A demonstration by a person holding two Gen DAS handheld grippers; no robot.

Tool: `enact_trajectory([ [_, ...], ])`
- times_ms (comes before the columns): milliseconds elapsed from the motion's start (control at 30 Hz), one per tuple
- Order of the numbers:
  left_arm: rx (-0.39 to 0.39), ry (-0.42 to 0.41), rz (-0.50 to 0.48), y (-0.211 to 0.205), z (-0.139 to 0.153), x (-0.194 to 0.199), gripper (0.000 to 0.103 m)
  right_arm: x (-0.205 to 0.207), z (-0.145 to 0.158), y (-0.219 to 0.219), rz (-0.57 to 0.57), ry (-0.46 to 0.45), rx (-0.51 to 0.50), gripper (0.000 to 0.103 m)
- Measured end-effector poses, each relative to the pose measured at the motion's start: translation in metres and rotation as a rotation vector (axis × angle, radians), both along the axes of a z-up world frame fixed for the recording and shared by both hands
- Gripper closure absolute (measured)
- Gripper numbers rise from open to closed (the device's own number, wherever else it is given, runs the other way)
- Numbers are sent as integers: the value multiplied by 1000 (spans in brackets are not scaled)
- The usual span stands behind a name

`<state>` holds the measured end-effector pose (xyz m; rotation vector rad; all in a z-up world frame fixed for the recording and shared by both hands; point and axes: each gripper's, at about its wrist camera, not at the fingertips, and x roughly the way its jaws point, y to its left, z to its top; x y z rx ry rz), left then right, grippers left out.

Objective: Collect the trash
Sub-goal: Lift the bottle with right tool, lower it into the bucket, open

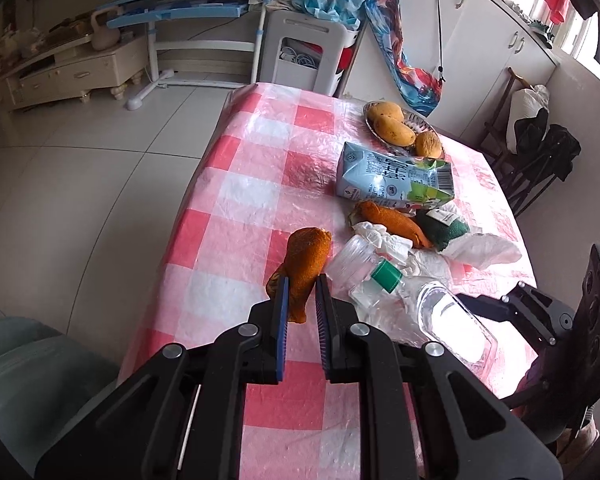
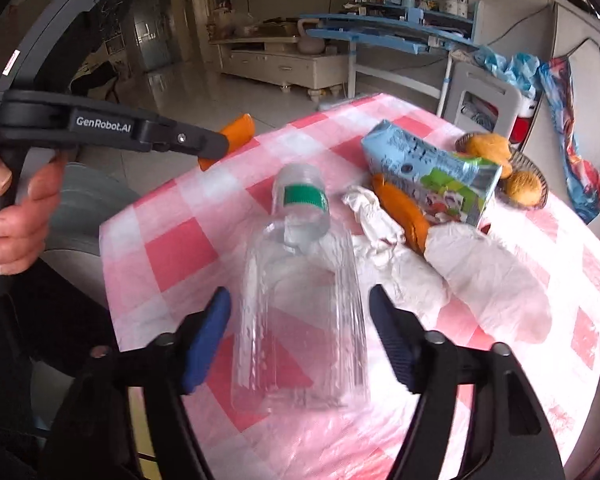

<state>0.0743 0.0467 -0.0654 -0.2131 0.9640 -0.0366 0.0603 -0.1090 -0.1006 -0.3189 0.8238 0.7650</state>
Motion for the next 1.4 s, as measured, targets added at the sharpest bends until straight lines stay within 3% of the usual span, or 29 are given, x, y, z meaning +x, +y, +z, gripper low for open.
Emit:
enact_trajectory([
  [100, 4, 1, -4, -1, -1, 0, 90, 0, -4, 11, -14, -32, -50, 33],
  [133, 3, 1, -5, 0, -1, 0, 90, 0, -8, 14, -12, -41, -80, 36],
  [167, 4, 0, -4, 0, -1, 0, 90, -1, -11, 15, -11, -44, -102, 48],
  [267, 1, -9, 0, 2, 1, -1, 90, -1, -11, 11, -6, -31, -80, 49],
  [467, -9, -48, 42, 13, 10, -5, 90, 1, 15, -28, 2, 108, 282, 49],
  [633, -24, -69, 101, 30, 16, -8, 90, -19, 33, -53, 148, 199, 600, 49],
  [733, -23, -71, 114, 36, 17, -10, 90, -34, 36, -54, 240, 243, 654, 49],
  [967, 22, -68, 164, 54, 18, -20, 90, -86, 28, -26, 419, 326, 475, 49],
  [1033, 3, -68, 169, 61, 20, -25, 90, -104, 21, -17, 450, 337, 407, 49],
  [1267, 17, -117, 121, 59, 32, -47, 90, -155, -22, 21, 506, 366, 162, 49],
  [1400, 18, -94, 84, 48, 25, -65, 90, -180, -49, 44, 533, 362, 9, 48],
])
